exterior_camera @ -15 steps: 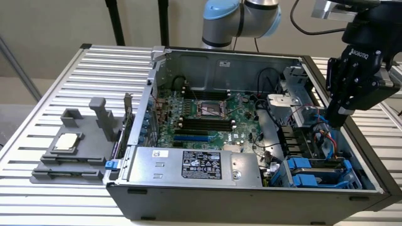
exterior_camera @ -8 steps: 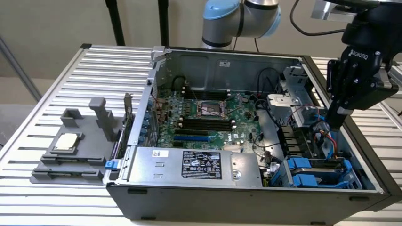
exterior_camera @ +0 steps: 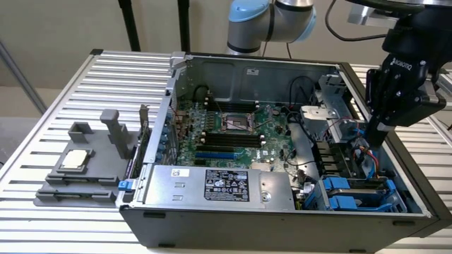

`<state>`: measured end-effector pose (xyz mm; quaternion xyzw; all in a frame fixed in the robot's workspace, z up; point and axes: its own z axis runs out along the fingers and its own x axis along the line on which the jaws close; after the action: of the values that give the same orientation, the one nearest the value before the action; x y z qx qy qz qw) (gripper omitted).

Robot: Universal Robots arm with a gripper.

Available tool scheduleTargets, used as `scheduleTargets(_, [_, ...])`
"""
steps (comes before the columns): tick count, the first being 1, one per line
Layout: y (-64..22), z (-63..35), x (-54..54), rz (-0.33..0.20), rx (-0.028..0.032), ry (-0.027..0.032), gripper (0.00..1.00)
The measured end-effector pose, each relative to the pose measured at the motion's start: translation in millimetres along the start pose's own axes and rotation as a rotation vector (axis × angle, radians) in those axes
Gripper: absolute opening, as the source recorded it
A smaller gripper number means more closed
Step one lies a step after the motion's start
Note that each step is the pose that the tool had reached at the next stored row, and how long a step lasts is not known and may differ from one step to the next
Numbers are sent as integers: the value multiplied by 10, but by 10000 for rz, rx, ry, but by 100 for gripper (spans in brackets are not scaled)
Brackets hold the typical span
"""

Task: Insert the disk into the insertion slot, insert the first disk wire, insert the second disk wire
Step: 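Insert the second disk wire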

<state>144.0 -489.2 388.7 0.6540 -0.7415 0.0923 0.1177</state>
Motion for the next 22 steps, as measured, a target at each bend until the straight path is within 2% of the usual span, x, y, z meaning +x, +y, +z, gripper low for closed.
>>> scheduleTargets(1, [-2,6,21,-7,-13,-116,16])
scheduleTargets(3, [-6,18,54,-24,-51,-434,16])
scheduleTargets(4, [-7,23,70,-34,-73,-619,16])
scheduleTargets(6, [-11,36,102,-51,-111,-944,16])
scheduleTargets(7, [-13,46,121,-59,-128,-1092,16])
scheduleTargets(9, [-17,69,165,-71,-157,-1330,16])
scheduleTargets(15, [-29,175,339,-87,-175,-1736,16])
scheduleTargets(22, [-34,281,510,-96,-152,-2268,16])
